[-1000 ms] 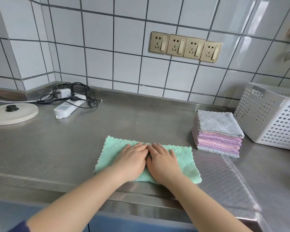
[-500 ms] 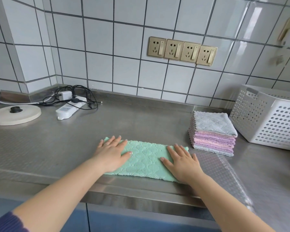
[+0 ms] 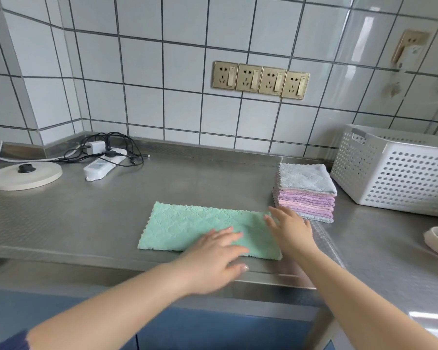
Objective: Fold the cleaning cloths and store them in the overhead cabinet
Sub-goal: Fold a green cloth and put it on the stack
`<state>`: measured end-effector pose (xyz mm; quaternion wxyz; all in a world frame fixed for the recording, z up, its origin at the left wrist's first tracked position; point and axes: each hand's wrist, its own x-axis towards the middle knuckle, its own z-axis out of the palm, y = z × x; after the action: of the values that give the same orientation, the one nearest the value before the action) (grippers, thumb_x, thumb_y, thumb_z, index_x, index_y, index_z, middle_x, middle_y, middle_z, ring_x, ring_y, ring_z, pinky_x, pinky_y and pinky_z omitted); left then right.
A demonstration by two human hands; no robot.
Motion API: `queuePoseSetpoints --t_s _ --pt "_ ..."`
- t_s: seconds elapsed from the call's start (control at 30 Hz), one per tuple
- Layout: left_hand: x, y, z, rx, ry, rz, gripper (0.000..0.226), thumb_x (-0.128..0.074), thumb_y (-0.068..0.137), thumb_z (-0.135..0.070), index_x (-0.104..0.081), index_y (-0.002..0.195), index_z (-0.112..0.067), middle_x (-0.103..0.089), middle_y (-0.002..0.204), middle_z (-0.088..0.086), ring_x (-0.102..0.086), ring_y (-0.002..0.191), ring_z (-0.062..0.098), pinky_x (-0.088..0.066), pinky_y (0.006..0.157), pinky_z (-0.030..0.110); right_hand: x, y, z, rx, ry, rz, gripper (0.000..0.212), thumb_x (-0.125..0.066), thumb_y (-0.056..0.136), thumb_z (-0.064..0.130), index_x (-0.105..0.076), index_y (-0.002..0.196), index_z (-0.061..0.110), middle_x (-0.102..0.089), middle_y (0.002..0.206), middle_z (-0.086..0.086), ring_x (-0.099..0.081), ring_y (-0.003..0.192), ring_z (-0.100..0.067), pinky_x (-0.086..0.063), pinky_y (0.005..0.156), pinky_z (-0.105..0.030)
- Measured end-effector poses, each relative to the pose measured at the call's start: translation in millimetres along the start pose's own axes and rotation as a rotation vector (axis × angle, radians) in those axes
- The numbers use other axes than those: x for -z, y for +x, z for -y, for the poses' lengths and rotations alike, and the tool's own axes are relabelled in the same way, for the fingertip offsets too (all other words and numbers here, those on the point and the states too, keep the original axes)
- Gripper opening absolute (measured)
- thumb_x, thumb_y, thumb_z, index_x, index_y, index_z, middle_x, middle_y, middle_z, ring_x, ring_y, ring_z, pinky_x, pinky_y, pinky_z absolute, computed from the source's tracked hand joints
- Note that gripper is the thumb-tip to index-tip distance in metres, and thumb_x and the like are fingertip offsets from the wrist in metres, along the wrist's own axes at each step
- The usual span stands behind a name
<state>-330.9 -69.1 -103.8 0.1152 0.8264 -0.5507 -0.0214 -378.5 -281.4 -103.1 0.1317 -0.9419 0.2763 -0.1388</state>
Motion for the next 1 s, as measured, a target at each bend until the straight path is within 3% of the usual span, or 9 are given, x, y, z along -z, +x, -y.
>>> queuePoseSetpoints --t_s 0.17,0.3,0.5,0.6,0.7,0.83,0.93,1.0 --pt "-21.1 11.3 -40.9 0.054 0.042 0.091 0.057 -0.03 0.093 -0.059 -0.033 0.141 -0.028 -0.005 0.159 0.002 0.003 0.146 0.019 0.004 0.118 0.046 22.7 -16.0 -26.1 -0.007 0.011 -0.041 0.045 -0.038 0.096 0.047 -0.044 0.138 0.032 -0.033 0.152 0.003 -0.028 0.14 -0.018 -0.018 0.114 -0.05" --pt "-25.9 24.0 -56.6 0.137 0.171 0.114 0.072 -0.023 0.088 -0.069 -0.023 0.145 -0.026 -0.002 0.159 0.005 -0.001 0.146 0.025 -0.006 0.115 0.053 30.0 -28.2 -39.3 -0.021 -0.007 -0.017 0.046 -0.036 0.096 0.048 -0.041 0.139 0.034 -0.029 0.153 0.003 -0.024 0.142 -0.018 -0.013 0.116 -0.051" --pt "-22.7 33.3 -57.2 0.162 0.245 -0.004 0.086 -0.012 0.08 -0.076 -0.034 0.14 -0.018 -0.027 0.151 0.006 -0.024 0.137 0.026 -0.027 0.105 0.045 30.5 -36.4 -42.7 -0.032 0.034 -0.007 0.044 -0.038 0.097 0.044 -0.043 0.139 0.032 -0.032 0.152 0.005 -0.026 0.141 -0.017 -0.015 0.115 -0.051" --pt "-16.1 25.3 -55.3 0.153 0.029 -0.131 0.091 -0.005 0.076 -0.075 -0.032 0.142 -0.019 -0.042 0.139 0.002 -0.035 0.128 0.022 -0.034 0.103 0.036 29.2 -34.6 -40.9 0.02 0.129 -0.018 0.042 -0.044 0.096 0.036 -0.046 0.137 0.027 -0.037 0.149 0.004 -0.032 0.138 -0.017 -0.024 0.114 -0.041" --pt "-5.5 9.7 -56.1 0.156 -0.381 -0.221 0.064 -0.03 0.092 -0.06 -0.03 0.145 -0.023 -0.043 0.133 -0.004 -0.036 0.127 0.012 -0.032 0.105 0.028 31.2 -32.2 -33.7 0.026 0.342 -0.022 0.038 -0.047 0.096 0.03 -0.051 0.134 0.023 -0.052 0.135 0.006 -0.046 0.127 -0.014 -0.035 0.097 -0.025" --pt "5.3 -10.0 -49.2 0.19 -0.806 -0.331 0.052 -0.039 0.092 -0.048 -0.037 0.141 -0.03 -0.042 0.134 -0.014 -0.041 0.125 0.006 -0.03 0.108 0.022 29.5 -26.8 -14.8 0.0 0.721 -0.001 0.03 -0.051 0.095 0.028 -0.057 0.124 0.021 -0.062 0.12 0.009 -0.055 0.111 -0.008 -0.039 0.088 -0.02" --pt "10.4 -21.2 -32.6 0.241 -0.972 -0.397 0.043 -0.043 0.093 -0.043 -0.042 0.136 -0.035 -0.045 0.124 -0.027 -0.044 0.11 -0.018 -0.029 0.091 -0.001 23.9 -19.7 6.3 0.013 0.842 0.048 0.027 -0.054 0.094 0.031 -0.059 0.118 0.022 -0.063 0.116 0.01 -0.056 0.106 -0.004 -0.04 0.078 -0.013" --pt "11.6 -28.0 -21.0 0.26 -0.994 -0.418 0.041 -0.045 0.093 -0.041 -0.043 0.133 -0.038 -0.044 0.126 -0.029 -0.04 0.103 -0.028 -0.03 0.085 -0.002 18.4 -13.1 21.3 0.038 0.839 0.061 0.025 -0.055 0.093 0.031 -0.063 0.114 0.02 -0.066 0.11 0.007 -0.058 0.098 -0.005 -0.041 0.076 -0.013"
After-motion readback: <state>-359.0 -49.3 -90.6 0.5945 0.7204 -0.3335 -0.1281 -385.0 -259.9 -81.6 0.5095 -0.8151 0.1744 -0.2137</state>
